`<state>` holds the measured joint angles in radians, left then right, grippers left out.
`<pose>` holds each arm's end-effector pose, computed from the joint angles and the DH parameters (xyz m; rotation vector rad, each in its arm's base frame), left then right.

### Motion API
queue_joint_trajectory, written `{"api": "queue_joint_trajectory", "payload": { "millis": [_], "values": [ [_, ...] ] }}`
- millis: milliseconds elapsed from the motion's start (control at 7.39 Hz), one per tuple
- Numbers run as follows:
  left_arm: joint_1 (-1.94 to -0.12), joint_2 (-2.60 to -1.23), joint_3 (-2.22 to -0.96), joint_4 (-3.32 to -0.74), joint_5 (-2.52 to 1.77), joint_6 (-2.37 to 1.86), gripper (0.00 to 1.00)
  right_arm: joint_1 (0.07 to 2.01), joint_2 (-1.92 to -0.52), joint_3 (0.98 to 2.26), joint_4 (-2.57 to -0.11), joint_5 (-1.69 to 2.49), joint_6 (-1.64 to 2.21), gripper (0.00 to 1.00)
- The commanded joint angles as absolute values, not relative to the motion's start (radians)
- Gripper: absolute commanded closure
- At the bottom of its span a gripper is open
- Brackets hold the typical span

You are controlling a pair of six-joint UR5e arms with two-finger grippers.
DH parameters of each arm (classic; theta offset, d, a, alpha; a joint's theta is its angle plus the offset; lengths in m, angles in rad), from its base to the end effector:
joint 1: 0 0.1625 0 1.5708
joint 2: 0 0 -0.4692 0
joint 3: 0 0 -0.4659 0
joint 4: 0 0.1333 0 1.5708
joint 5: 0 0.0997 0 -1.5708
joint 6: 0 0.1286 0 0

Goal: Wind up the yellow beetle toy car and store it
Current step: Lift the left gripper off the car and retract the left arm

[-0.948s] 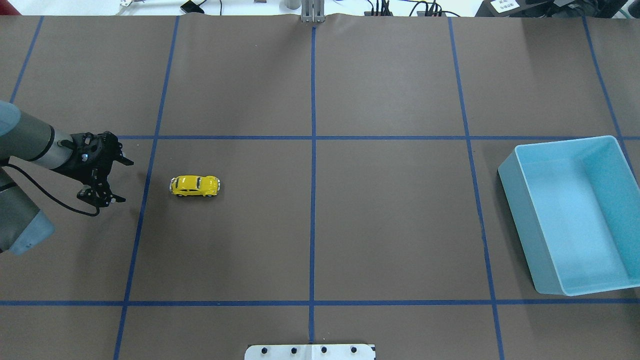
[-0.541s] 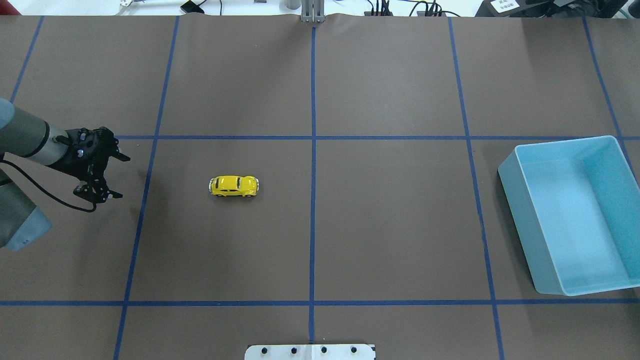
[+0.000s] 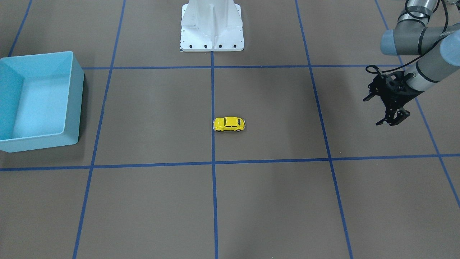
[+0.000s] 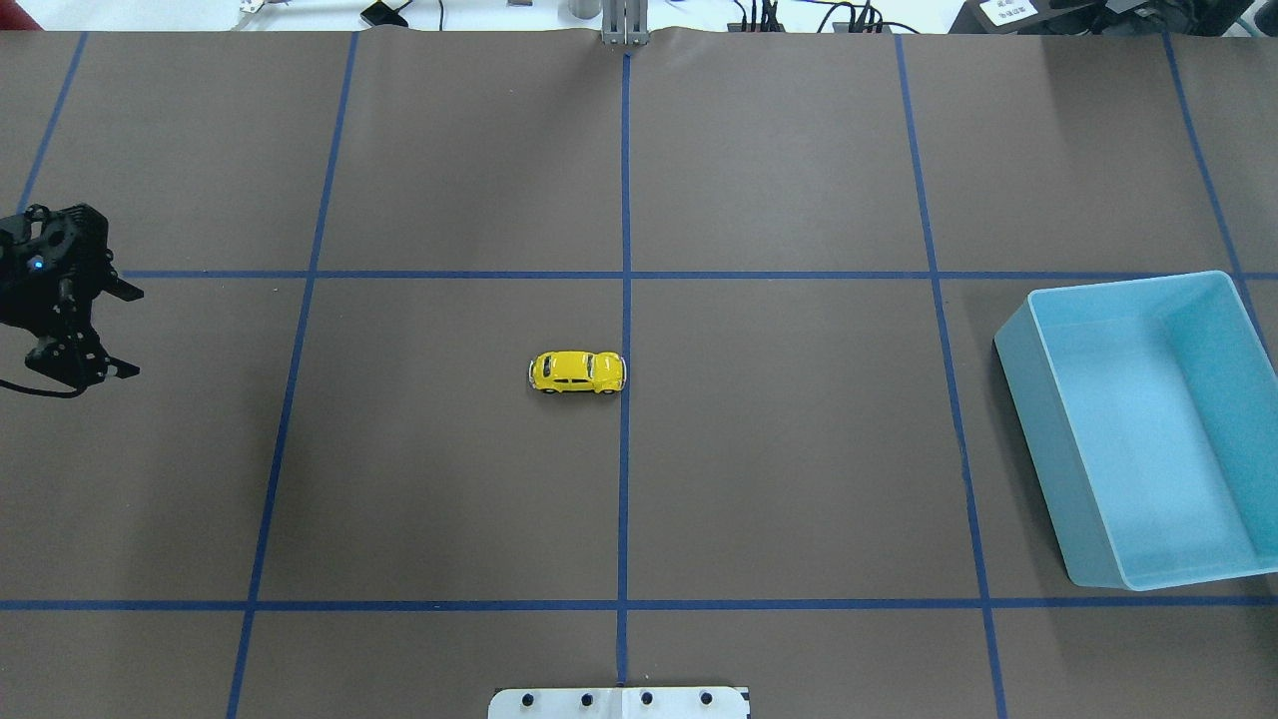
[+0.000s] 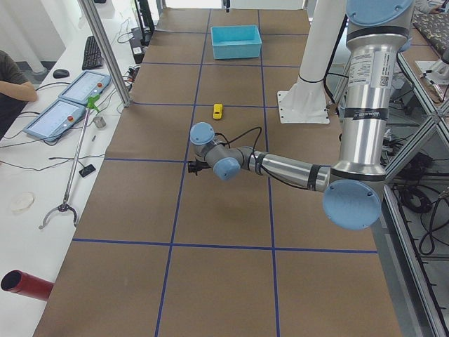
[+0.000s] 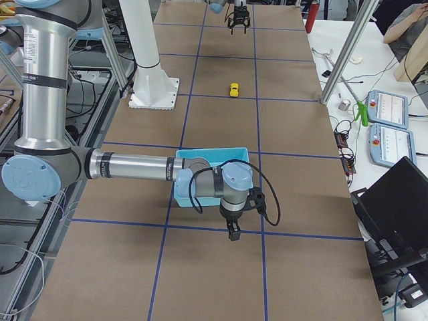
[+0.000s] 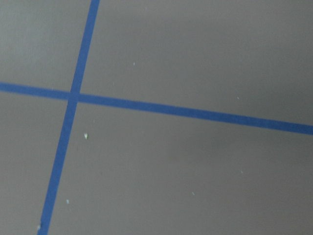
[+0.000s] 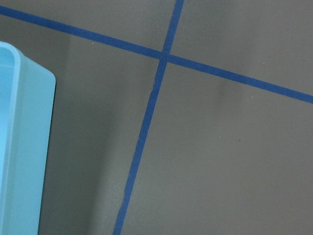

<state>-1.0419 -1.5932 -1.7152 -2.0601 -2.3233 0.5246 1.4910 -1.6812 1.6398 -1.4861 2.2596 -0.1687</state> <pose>0.2667 -0.5463 0.5678 0.6654 0.7758 1.2132 0.0101 -0.5202 0.7430 0.0723 -0.6881 -0.2535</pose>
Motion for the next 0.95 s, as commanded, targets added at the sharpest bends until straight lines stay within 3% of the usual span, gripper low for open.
{"api": "queue_joint_trajectory", "payload": {
  "millis": [0,812],
  "values": [
    [-1.116,-1.583,-1.741,-1.936,-2.321,0.519,0.00,1.491,-1.681,1.640,-1.486,2.260,-0.169,0.00],
    [-1.484,-1.583,-1.726,-1.501,-2.279,0.366,0.00,1.490,-1.631,1.654,-1.485,2.269,-0.181,0.00]
  ]
}}
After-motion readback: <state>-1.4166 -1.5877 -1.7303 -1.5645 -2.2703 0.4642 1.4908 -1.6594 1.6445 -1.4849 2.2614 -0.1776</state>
